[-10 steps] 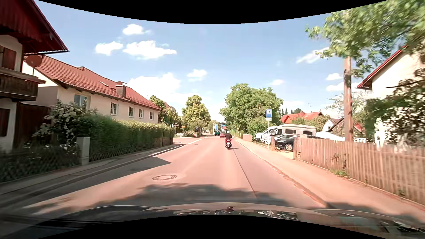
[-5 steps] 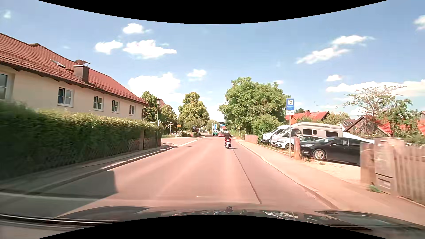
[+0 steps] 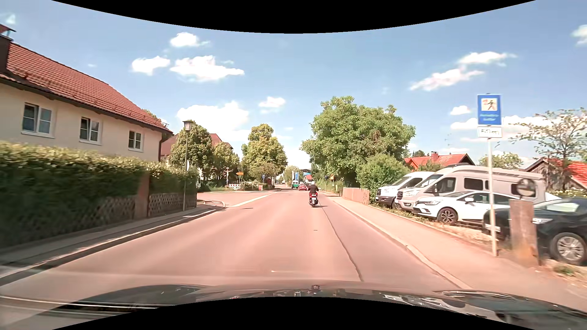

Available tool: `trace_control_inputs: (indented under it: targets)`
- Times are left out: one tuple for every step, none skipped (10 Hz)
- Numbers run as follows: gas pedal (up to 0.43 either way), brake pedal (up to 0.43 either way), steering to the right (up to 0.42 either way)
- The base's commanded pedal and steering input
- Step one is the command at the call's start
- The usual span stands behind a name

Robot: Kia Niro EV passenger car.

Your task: Follow the waypoints while adhering to traffic rules and regulations

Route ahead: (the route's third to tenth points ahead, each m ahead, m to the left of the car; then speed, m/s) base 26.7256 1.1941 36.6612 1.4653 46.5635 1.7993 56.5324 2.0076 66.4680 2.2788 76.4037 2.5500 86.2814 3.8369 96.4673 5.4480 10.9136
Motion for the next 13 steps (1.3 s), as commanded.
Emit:
trace_control_inputs:
  targets:
    - [0.220, 0.012, 0.001]
    - [0.220, 0.012, 0.001]
    - [0.220, 0.012, 0.001]
    - [0.220, 0.006, 0.001]
    - [0.220, 0.012, 0.001]
    - [0.220, 0.012, 0.001]
    - [0.220, 0.006, 0.001]
    - [0.220, 0.012, 0.000]
    - [0.220, 0.012, 0.000]
    - [0.220, 0.012, -0.001]
    - [0.209, 0.012, -0.002]
    - [0.197, 0.006, -0.005]
    - [0.169, 0.012, -0.006]
